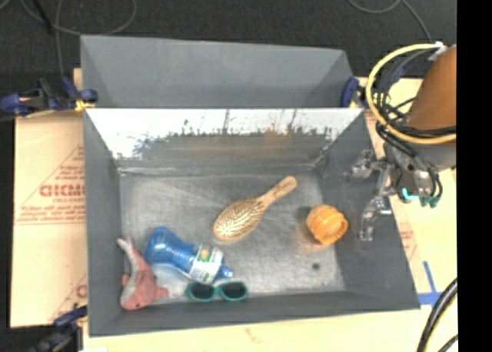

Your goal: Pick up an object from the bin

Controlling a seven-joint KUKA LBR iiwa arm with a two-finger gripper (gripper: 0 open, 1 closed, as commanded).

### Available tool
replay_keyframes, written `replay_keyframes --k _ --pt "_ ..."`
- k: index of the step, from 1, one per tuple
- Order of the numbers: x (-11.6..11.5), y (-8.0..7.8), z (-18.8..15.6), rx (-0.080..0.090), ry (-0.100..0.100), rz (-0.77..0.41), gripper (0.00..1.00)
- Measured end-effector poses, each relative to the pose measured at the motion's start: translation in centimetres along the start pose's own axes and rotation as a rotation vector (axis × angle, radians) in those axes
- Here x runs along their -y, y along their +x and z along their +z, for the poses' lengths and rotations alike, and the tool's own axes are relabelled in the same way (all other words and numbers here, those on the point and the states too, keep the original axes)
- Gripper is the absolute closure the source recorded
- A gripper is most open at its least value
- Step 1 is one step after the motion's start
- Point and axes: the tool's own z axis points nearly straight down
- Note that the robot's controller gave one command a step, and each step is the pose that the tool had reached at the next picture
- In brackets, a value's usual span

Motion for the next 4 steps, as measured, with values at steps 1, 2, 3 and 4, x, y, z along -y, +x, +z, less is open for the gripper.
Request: replay_keyframes --k 1,2,3,4 --pt "-0.1 -0.2 -0.4 0.008 0.002 -0.004 0.00" --pt "1.0 -2.1 6.2 0.014 0.003 -0.024 0.00" --pt "1.5 -4.1 15.9 0.011 0.003 -0.045 0.00" --pt "1.5 -4.1 17.1 0.016 0.001 0.032 0.00"
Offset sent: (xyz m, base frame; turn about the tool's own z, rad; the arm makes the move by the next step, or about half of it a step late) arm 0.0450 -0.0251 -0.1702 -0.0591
